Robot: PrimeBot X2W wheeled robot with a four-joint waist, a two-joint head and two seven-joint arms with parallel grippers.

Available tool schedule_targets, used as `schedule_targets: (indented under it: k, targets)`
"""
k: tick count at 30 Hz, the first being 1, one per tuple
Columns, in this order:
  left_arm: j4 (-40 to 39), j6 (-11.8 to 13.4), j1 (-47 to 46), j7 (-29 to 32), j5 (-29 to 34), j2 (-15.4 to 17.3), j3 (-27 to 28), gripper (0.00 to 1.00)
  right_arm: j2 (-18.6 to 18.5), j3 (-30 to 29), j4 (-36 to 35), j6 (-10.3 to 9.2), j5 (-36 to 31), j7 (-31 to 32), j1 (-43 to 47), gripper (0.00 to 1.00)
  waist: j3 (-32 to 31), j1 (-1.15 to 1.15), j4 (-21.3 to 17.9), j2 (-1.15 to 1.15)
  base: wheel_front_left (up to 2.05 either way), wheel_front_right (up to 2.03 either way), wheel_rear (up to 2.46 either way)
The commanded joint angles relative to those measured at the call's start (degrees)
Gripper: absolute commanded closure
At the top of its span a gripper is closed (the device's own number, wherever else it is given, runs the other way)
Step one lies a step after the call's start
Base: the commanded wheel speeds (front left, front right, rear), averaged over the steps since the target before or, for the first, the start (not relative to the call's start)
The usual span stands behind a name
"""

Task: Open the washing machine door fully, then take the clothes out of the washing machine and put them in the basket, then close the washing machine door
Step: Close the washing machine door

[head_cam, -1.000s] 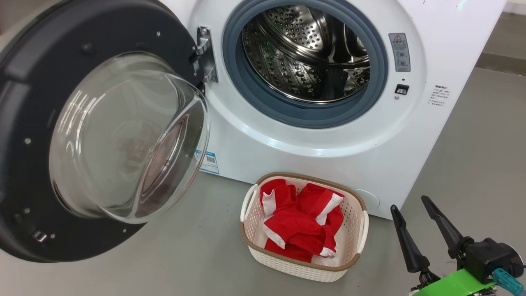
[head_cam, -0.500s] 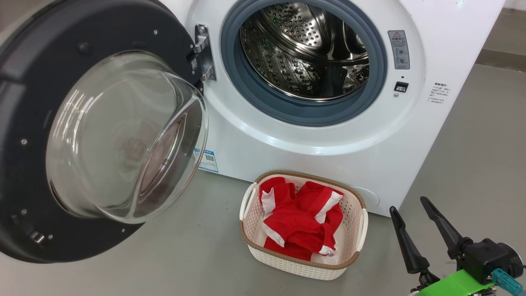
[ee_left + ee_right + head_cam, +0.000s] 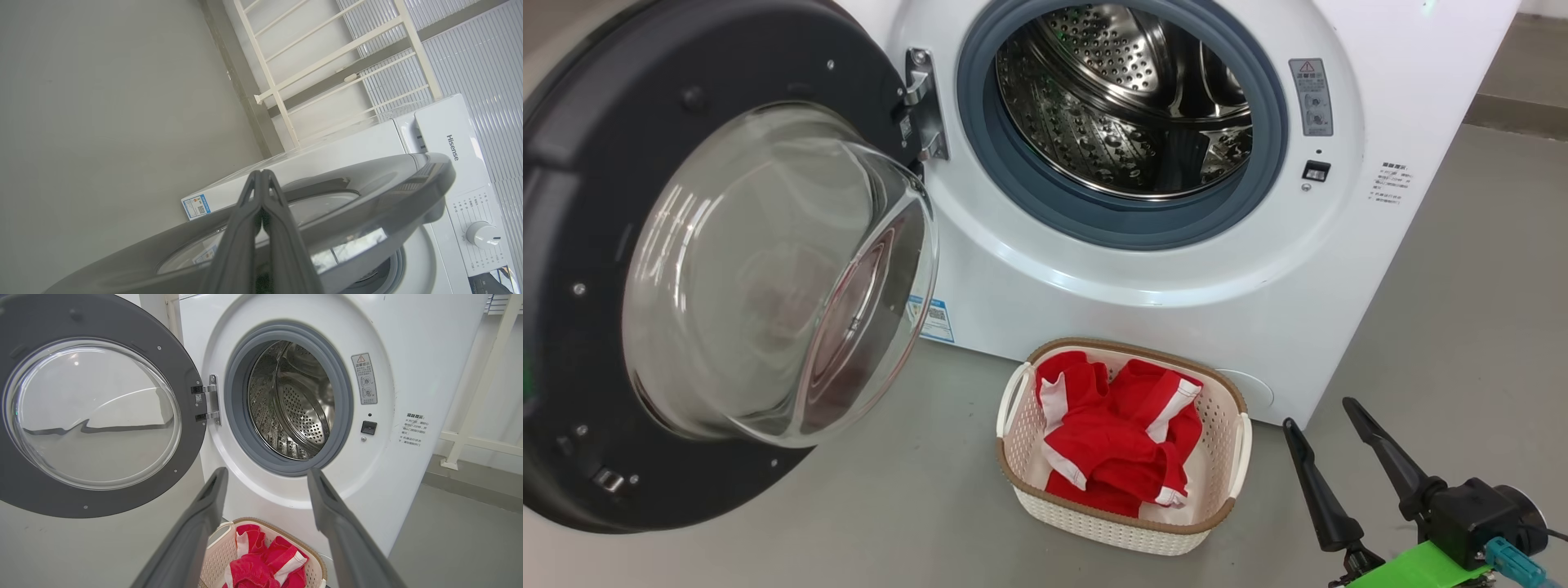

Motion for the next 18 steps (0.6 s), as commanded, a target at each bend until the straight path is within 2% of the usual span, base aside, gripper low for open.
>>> schedule_targets:
  k: [1,7,18]
  targets:
    - [-2.5,-0.8,1.1,2.1,-1.0,1.5,0.6,1.0,-0.7,1.2,-1.2,0.28,-0.2,-0.4,-1.6,0.0,0.0,0.0,0.0,0.0,0.0,0.0,0.0]
    - [-6.8,-2.4,5.4,6.6,-3.2,-0.8,0.4,1.0,-0.4,1.8,-1.0,0.28,0.0,-0.4,-1.6,0.0,-0.1,0.0,0.0,0.0,0.0,0.0,0.0]
    - [-18.1,-2.7,11.9,9.6,-6.7,-7.6,0.8,1.0,0.0,1.7,-0.8,0.28,0.2,-0.4,-1.5,0.0,-1.0,0.0,-0.3,0.0,0.0,0.0,0.0]
